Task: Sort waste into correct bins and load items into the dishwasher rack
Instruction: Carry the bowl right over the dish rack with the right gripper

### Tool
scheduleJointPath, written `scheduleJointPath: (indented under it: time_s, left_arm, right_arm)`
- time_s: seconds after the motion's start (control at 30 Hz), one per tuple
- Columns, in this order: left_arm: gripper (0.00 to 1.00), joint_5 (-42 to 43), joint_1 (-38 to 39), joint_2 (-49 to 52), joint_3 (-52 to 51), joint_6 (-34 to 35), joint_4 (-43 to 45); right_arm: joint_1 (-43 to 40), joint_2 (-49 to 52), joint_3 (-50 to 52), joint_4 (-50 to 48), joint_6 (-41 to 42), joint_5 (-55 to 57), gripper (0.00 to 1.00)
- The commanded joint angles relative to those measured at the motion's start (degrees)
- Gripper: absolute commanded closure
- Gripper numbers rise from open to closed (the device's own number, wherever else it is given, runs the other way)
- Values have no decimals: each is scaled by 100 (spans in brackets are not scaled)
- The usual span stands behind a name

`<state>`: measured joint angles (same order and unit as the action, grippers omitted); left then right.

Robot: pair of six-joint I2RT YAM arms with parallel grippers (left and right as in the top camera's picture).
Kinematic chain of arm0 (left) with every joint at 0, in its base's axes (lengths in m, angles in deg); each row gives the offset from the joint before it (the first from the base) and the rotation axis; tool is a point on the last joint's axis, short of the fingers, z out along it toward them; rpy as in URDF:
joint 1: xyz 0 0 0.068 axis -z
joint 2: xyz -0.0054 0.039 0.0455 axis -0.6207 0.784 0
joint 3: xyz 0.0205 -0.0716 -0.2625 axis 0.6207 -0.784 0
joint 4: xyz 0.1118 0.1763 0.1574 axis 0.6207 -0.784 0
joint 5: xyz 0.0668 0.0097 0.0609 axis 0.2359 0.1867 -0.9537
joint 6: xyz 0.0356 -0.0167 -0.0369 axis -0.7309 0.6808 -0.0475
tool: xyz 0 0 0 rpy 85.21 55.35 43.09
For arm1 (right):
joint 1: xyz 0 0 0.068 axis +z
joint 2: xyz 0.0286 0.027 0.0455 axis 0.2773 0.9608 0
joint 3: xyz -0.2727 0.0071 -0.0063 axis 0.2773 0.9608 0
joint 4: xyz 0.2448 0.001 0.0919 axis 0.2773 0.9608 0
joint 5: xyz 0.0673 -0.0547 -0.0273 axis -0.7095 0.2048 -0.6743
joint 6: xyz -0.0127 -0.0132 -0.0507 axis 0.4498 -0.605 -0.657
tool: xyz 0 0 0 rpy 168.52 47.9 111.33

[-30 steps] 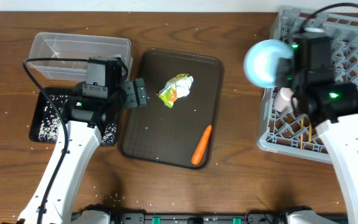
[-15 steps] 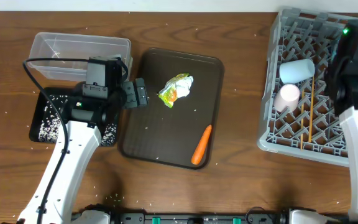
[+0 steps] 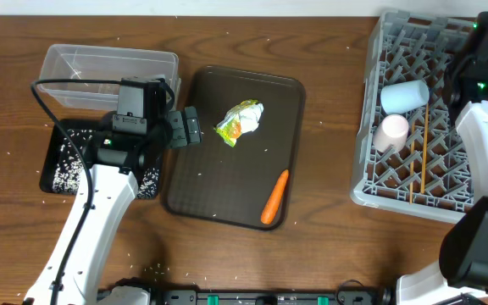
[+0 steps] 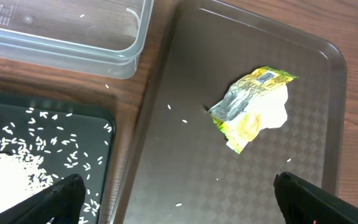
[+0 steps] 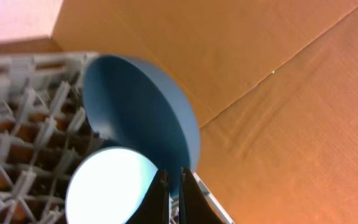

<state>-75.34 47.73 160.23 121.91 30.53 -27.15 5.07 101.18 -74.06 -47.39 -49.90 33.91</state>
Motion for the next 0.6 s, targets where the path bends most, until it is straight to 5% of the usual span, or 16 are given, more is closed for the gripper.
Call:
scheduleJointPath:
  time_s: [0.0,0.23,0.57]
  left_arm:
    - [2,-28,-31,35,31,-9,2]
    - [2,-28,-31,35,31,-9,2]
    - [2,-28,-31,35,31,-9,2]
  right_arm:
    - [24,22,-26,50,-83,295,99]
    - [232,13,-26,896,964,-260,99]
    - [157,-55,-26,3021,2865,-4054,63]
